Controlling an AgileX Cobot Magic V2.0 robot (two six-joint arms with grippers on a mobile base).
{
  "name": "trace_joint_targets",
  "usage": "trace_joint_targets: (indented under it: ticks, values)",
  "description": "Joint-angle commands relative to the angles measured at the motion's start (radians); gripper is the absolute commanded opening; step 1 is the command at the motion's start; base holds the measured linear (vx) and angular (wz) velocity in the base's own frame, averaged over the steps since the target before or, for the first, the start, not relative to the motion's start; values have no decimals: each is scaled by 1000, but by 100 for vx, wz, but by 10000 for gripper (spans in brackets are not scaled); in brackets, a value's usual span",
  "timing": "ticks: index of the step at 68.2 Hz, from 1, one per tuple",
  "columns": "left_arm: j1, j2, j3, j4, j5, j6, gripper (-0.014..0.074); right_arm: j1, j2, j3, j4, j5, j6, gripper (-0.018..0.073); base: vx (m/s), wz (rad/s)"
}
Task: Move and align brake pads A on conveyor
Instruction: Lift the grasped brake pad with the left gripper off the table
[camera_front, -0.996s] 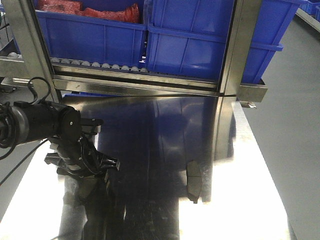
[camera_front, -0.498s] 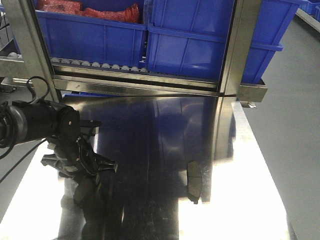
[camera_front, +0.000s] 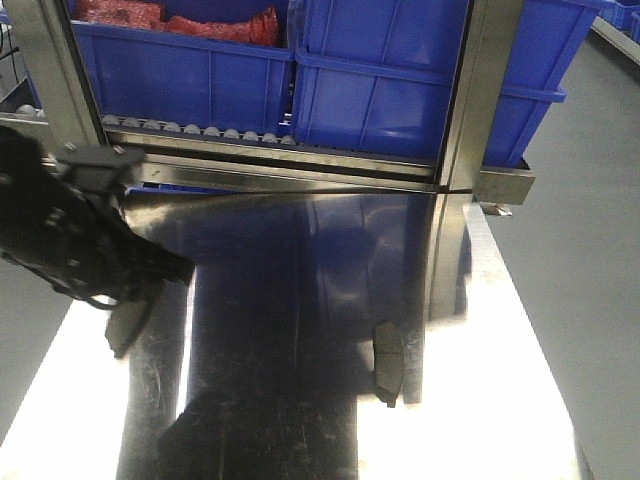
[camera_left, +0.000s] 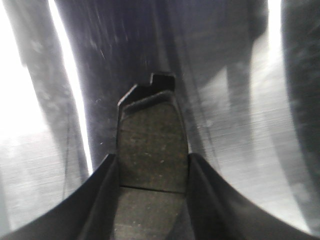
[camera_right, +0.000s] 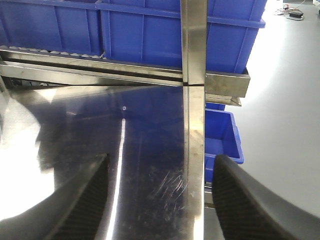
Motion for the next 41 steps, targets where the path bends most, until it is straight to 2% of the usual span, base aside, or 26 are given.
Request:
trace_joint_targets:
  ticks: [1, 13, 19, 25, 41]
  values:
    - [-6, -140, -28, 6, -26, -10, -8, -7, 20, -25, -6, -72, -8, 440, 0, 0]
    - [-11, -318, -22, 3, -17, -10, -6, -7, 20, -25, -6, -72, -8, 440, 0, 0]
    - [-11, -413, 16, 23, -50, -9, -6, -7, 20, -25, -6, -72, -8, 440, 0, 0]
    - [-11, -515, 109, 60, -88, -10, -6, -7, 20, -25, -6, -72, -8, 440, 0, 0]
    - [-11, -803, 386, 96, -240, -10, -6, -7, 20, -25, -6, -72, -8, 440, 0, 0]
